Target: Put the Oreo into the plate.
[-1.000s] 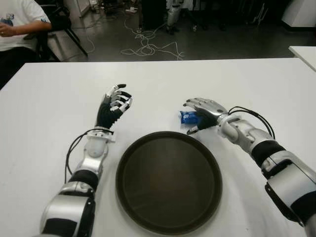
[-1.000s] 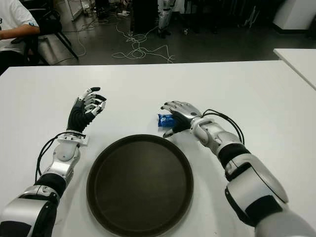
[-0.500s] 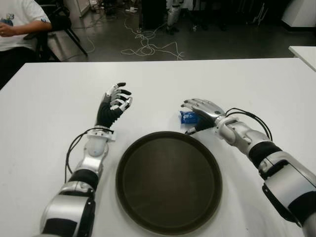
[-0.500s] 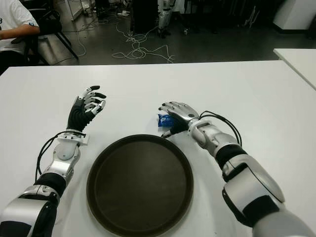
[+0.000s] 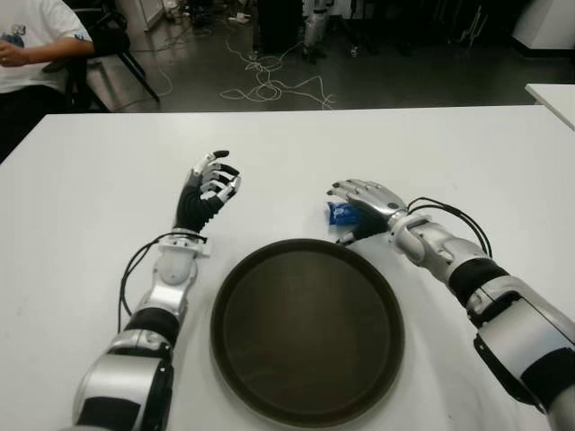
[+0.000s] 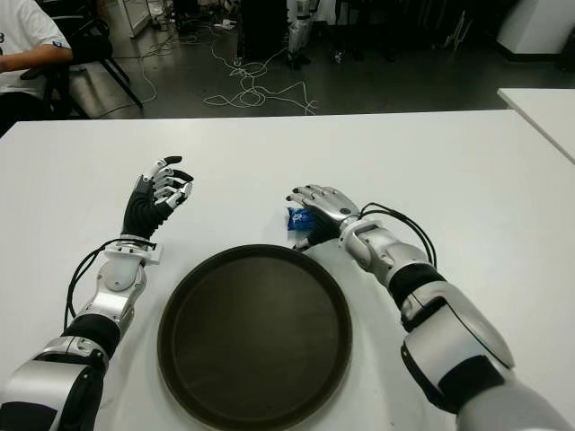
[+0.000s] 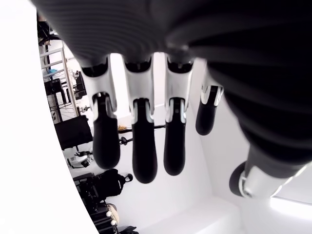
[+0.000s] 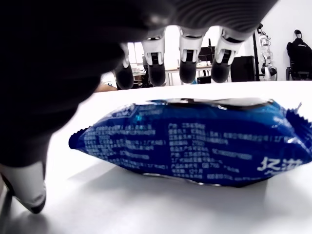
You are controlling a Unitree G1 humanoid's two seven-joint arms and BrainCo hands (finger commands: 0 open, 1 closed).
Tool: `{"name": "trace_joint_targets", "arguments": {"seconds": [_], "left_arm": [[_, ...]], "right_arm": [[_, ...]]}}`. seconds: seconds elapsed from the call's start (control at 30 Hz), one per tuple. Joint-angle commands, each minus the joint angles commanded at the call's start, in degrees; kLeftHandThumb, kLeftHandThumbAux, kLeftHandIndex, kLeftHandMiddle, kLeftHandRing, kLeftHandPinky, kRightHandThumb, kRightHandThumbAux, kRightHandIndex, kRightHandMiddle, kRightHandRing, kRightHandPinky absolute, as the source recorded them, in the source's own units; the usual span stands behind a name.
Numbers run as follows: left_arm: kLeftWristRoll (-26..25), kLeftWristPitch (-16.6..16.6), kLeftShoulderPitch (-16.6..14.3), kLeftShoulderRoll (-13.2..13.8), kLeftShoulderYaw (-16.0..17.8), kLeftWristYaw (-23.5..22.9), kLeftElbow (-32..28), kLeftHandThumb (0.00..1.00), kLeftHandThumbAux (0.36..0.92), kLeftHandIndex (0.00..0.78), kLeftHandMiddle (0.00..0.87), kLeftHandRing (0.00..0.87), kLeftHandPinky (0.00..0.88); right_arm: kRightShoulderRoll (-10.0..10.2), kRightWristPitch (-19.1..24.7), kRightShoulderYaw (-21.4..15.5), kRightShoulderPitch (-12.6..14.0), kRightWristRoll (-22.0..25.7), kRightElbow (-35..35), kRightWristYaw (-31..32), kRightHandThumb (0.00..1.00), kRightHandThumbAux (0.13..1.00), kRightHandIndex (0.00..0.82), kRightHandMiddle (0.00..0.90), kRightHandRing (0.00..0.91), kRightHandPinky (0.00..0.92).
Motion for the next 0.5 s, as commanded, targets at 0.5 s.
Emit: {"name": "trace_joint_targets", "arguments": {"seconds": [0.5], "left_arm": [[-0.08,-0.06,-0.05,0.02,0.06,-0.07,0.10,0.397,0.644,0.217,0.412,0.492,0.549]], "right_arm": [[0.78,3.36,-0.90,-0.83,0.19,1.92,-0.22,0.000,0.616,0.006,0.019,0.023,0.065]]}}
